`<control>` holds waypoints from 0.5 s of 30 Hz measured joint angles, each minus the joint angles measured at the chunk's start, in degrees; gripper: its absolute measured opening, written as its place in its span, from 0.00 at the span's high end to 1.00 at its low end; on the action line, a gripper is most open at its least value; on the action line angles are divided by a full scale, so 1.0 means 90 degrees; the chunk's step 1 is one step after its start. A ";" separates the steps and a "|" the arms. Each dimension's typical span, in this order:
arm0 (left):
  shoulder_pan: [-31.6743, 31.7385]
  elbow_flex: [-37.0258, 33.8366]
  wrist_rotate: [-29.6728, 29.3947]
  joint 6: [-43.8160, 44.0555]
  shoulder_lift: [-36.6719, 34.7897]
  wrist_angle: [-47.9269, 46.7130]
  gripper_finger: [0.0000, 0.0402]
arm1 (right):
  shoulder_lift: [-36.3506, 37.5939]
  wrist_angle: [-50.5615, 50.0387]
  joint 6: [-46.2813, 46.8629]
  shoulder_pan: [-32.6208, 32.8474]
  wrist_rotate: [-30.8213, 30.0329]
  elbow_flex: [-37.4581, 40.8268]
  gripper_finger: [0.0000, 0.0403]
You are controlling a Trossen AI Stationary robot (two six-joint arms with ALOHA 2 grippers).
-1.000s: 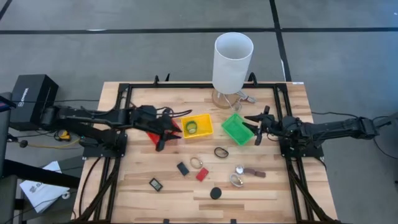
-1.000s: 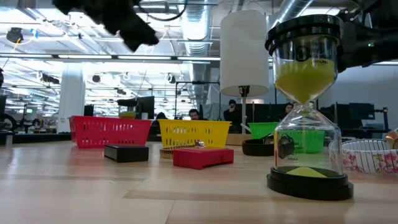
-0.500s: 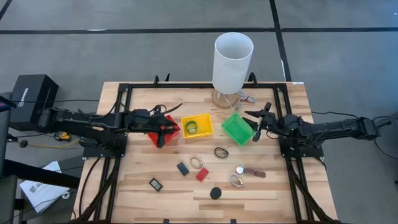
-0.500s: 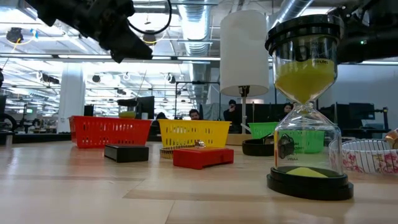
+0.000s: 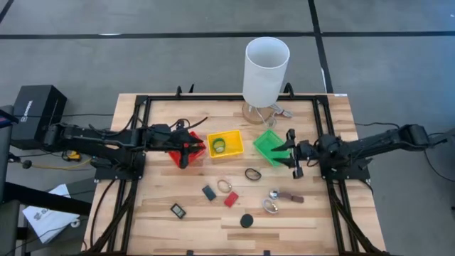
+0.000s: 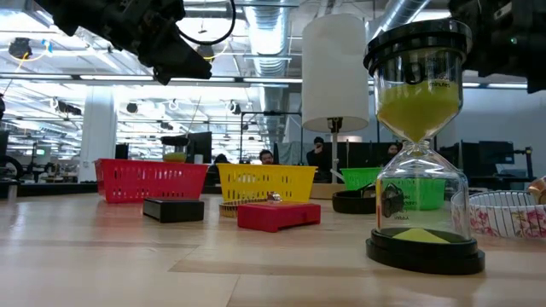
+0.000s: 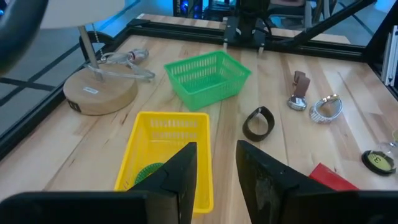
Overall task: Pick & Place Office items
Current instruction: Put the orange digital timer into the green basket
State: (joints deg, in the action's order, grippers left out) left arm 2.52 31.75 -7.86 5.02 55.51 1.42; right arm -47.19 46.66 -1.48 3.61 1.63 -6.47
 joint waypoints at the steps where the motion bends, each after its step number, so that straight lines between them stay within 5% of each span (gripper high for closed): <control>1: 0.0000 0.0000 0.0000 0.0000 0.0000 0.0004 0.73 | -0.0188 0.0067 -0.0003 0.0083 0.0002 -0.0079 0.61; 9: 0.0000 0.0000 0.0000 0.0000 0.0002 0.0035 0.73 | -0.1778 0.0065 -0.0223 0.0416 0.0000 -0.0870 0.46; 15: 0.0001 0.0000 0.0000 0.0000 0.0002 0.0050 0.73 | -0.3158 -0.0643 -0.0492 0.0443 0.0488 -0.1918 0.44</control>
State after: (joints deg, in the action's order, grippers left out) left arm 2.53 31.75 -7.86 5.02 55.53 1.87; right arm -75.62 40.87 -5.90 7.60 6.03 -23.73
